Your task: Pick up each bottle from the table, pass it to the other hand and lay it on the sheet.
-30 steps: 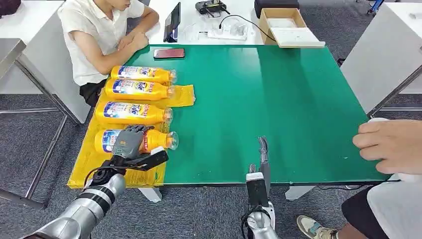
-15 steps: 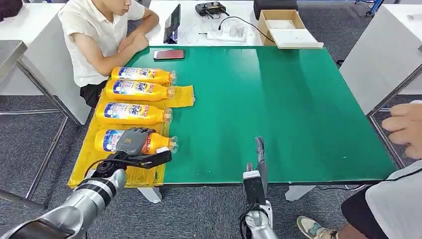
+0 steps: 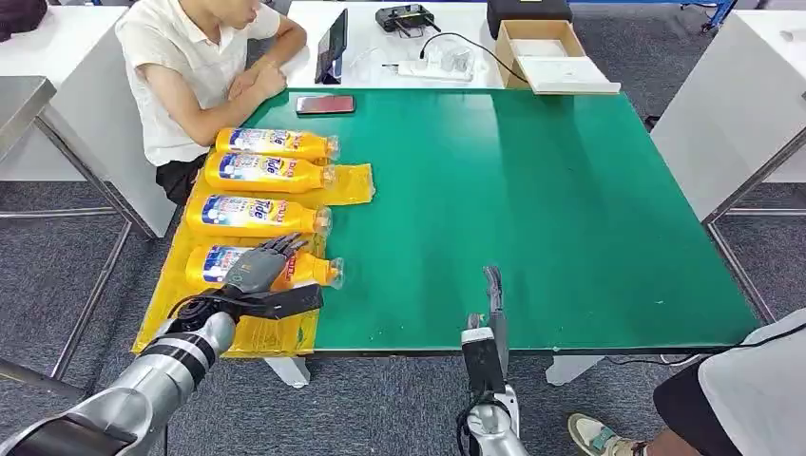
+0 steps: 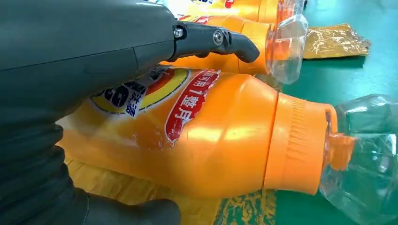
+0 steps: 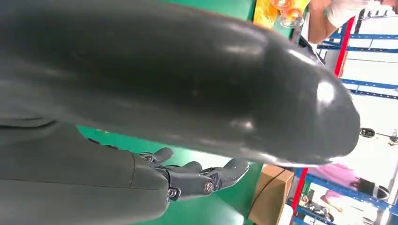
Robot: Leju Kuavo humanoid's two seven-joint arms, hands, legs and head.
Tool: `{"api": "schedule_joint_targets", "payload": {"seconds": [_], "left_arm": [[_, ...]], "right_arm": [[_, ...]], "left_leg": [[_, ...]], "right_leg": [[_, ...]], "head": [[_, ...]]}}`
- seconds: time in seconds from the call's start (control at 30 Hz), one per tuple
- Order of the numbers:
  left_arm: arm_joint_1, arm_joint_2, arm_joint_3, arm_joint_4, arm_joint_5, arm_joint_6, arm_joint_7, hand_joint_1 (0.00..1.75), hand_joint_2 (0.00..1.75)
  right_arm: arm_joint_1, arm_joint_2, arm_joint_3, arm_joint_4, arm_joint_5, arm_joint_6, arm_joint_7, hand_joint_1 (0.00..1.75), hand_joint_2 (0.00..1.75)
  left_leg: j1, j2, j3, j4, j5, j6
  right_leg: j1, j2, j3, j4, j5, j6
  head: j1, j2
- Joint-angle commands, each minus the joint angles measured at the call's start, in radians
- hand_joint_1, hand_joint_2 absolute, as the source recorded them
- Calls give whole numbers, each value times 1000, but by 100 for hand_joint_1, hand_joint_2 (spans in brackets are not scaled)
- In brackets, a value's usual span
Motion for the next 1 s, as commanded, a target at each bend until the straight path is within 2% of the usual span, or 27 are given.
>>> {"api": "schedule_joint_targets", "payload": {"seconds": [0.03,0.07,0.17,0.33,0.43,0.83,0.9,0.97,1.0], "left_arm": [[76,7,4,-25,111,-112,-82,0,175],[88,6,32,-40,179,-171,-117,0,175],[138,-1,60,-115,267,-167,-167,0,175],[244,-24,45,-347,372,-59,-218,0,175],[335,-25,48,-525,488,-37,-273,0,175],[349,-25,51,-550,502,-30,-279,0,175],[406,-33,49,-661,558,22,-414,0,175],[507,-56,54,-807,721,-64,-411,0,175],[540,-68,52,-856,730,-37,-427,0,175]], "right_arm": [[-39,-15,18,70,-2,1,-31,0,0],[-40,-16,23,71,-1,5,-31,0,0],[-39,-16,27,76,-8,-6,-31,0,0],[-14,-28,31,50,-18,-24,-31,0,0],[25,-40,60,-42,-11,-28,-31,0,0],[34,-41,65,-58,-12,-23,-31,0,0],[63,-51,98,-150,-24,4,-31,0,0],[95,-64,158,-246,-15,-16,-31,0,0],[107,-68,174,-268,-18,-5,-31,0,0]], "left_leg": [[1,5,3,-2,0,-2],[0,4,3,-2,0,-1],[1,6,4,-3,-1,-2],[1,3,3,-1,-1,-1],[1,2,1,-1,-1,-1],[1,1,-7,0,0,-1],[1,1,-7,0,0,-1],[1,3,-7,1,-2,-1],[1,4,-7,2,-3,-2]], "right_leg": [[1,3,1,-2,1,-2],[0,2,1,-1,0,-1],[1,5,2,-2,1,-2],[1,1,2,-2,0,-1],[1,0,0,-1,0,-1],[1,-1,-8,0,0,-1],[1,-1,-9,0,0,-1],[1,0,-9,1,-1,-1],[2,1,-8,1,-2,-2]], "head": [[0,0],[0,0],[0,0],[0,0],[0,0],[0,0],[0,0],[0,0],[0,0]]}}
